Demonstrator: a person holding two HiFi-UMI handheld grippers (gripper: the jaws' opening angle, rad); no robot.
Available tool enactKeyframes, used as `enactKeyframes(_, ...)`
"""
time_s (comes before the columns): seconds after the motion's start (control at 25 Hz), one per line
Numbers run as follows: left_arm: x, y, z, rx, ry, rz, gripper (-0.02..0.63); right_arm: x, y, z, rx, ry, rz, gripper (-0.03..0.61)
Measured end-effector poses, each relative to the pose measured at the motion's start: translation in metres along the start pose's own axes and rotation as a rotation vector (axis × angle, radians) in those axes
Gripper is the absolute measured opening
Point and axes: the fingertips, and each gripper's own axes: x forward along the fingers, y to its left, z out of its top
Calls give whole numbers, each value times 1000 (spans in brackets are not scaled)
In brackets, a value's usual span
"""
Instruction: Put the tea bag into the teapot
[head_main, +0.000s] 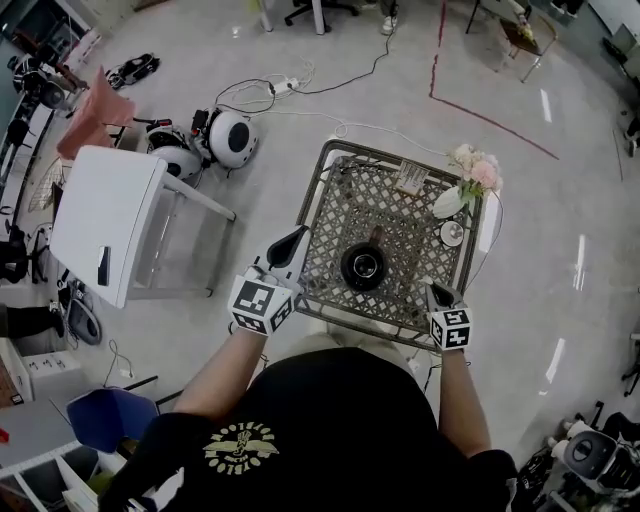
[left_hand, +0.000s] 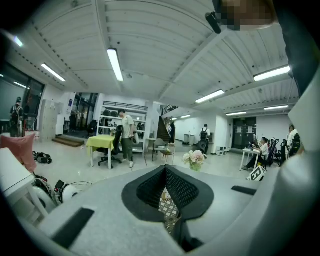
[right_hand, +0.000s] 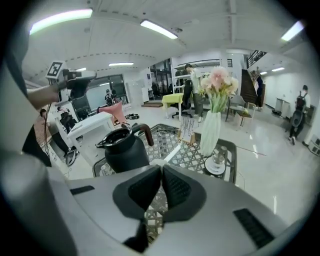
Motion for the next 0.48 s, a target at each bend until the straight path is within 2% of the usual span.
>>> enactKeyframes(0.16,-3,1,7,6,-21,-6,-5,-25,5,34,0,-82,-10,18)
enactKeyframes(0.32,-11,11,14,19,-42,22,-5,-52,14,74,-46,-167,-18,18)
enactKeyframes(0.48,-15,20,20,10,-60,37,-5,-76,19,109,-21,-239,-10,18)
